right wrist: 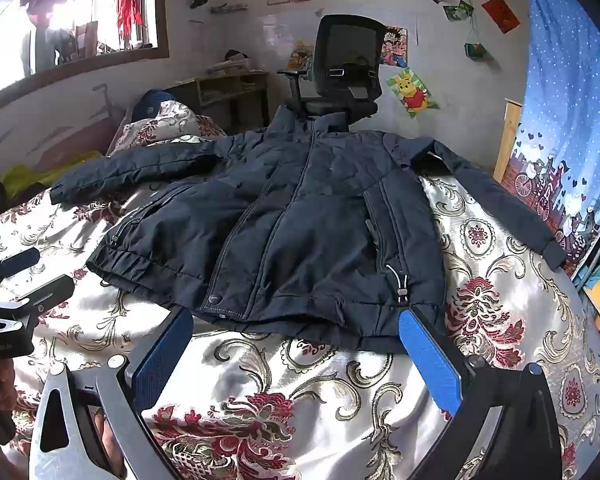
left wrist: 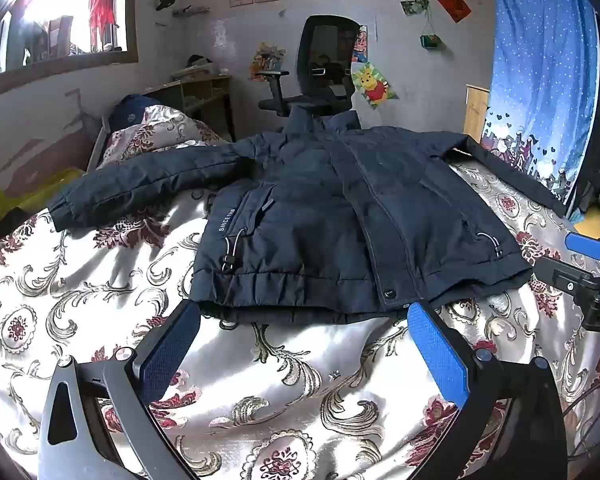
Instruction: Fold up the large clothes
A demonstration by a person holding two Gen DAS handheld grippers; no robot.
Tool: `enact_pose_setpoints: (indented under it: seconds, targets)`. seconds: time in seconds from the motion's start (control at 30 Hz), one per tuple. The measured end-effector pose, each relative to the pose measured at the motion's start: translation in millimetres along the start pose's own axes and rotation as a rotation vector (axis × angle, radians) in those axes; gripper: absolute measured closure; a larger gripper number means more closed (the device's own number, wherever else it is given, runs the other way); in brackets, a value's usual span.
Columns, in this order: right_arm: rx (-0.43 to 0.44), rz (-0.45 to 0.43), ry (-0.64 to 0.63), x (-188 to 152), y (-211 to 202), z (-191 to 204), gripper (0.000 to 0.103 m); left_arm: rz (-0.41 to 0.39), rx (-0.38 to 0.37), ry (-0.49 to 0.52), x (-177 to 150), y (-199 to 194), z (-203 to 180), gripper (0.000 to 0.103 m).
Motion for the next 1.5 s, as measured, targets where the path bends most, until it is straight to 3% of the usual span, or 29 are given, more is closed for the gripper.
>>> enact_pose_setpoints:
  seconds: [1.5]
  targets:
    - [0.001, 0.002, 0.001, -1.1, 0.8, -1.4, 0.0, -0.011, -0.002, 0.002, 1.2, -1.3, -3.6, 0.001]
Point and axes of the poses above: each gripper's, at about its wrist camera, not at the fingertips, and y roughly the way its jaws point, z to its left, x to its top, the point moved 5 cm from there along y, roughly the way its jaws point, and after that the axes turned 3 degrees about z, right-handed, at the moved point
